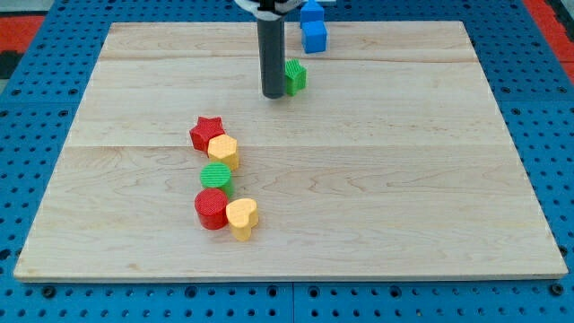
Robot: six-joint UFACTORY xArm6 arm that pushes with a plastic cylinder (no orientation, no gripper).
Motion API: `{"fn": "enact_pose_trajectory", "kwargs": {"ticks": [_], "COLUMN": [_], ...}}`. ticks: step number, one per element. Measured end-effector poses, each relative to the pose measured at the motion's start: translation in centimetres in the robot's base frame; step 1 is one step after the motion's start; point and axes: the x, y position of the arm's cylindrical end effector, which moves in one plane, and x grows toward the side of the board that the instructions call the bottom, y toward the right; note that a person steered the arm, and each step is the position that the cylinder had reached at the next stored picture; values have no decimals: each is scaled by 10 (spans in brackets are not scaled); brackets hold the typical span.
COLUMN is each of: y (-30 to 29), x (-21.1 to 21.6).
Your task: Move your arm to the center
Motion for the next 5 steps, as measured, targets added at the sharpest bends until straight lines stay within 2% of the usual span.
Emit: {"fn": "enact_pose_trajectory", "kwargs": {"ticks": [1,2,3,4,5], "y": [28,39,0,-38,-22], "x": [-28,-30,-6,37,78]}}
